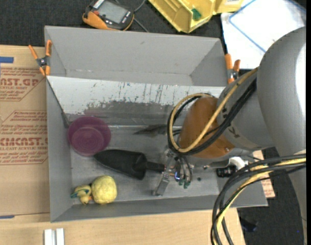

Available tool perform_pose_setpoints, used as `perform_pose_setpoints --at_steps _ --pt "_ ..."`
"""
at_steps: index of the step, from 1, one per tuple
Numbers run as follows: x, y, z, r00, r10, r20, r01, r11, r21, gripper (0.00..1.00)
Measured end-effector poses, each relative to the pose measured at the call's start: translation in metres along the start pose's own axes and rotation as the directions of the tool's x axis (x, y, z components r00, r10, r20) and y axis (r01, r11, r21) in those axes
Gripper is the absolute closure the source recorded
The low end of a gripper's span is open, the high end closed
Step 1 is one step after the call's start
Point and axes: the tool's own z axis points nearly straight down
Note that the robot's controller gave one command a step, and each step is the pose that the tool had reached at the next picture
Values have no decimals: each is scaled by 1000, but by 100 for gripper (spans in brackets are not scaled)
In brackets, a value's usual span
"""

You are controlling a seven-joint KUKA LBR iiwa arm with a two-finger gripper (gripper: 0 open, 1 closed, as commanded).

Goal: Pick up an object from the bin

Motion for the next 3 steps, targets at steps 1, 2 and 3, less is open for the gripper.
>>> perform_pose_setpoints --at_steps 1,2,3 --pt "-7 -4 7 978 -206 -13 206 978 -1 100" --pt "-7 -4 7 978 -206 -13 206 978 -1 100" --pt "-6 -5 -4 978 -206 -18 206 978 0 100"
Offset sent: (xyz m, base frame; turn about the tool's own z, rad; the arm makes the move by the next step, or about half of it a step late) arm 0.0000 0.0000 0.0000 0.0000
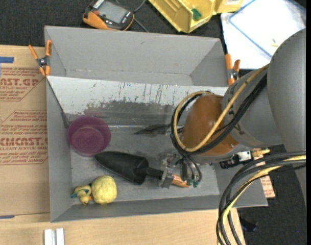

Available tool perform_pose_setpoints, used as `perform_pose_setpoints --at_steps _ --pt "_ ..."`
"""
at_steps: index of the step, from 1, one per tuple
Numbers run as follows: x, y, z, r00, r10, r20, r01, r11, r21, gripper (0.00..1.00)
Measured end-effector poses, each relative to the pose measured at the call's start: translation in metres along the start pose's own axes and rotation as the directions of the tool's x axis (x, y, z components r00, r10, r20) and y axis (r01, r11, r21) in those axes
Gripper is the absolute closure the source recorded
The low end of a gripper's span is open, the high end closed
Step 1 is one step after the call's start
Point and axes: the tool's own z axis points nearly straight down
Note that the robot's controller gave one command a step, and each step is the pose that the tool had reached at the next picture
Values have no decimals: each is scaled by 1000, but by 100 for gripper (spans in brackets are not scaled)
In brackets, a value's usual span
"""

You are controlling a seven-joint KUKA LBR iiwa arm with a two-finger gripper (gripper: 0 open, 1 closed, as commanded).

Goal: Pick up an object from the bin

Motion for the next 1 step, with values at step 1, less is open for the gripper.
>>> perform_pose_setpoints --at_steps 1 --pt "1 0 -34 1000 0 -4 0 1000 0 100"
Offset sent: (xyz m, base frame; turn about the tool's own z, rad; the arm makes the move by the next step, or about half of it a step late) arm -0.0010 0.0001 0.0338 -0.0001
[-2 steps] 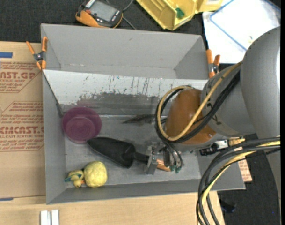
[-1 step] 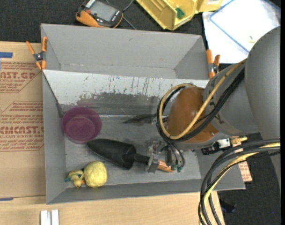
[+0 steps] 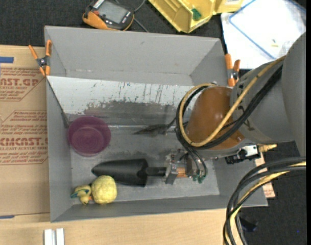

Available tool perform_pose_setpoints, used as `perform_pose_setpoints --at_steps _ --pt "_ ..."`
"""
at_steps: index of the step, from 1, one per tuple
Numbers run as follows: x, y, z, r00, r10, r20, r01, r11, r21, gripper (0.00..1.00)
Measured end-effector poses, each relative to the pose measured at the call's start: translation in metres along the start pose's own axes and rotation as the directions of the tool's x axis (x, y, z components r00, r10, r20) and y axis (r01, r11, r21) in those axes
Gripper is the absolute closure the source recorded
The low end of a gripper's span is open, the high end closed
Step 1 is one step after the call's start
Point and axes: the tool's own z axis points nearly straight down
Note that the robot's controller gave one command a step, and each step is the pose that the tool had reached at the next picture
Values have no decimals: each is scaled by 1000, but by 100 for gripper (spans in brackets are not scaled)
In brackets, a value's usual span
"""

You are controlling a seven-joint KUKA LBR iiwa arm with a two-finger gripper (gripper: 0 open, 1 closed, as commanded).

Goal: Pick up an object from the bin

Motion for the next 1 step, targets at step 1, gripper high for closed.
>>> perform_pose_setpoints --at_steps 1 --pt "-1 0 -28 1000 -1 4 1 1000 -1 100"
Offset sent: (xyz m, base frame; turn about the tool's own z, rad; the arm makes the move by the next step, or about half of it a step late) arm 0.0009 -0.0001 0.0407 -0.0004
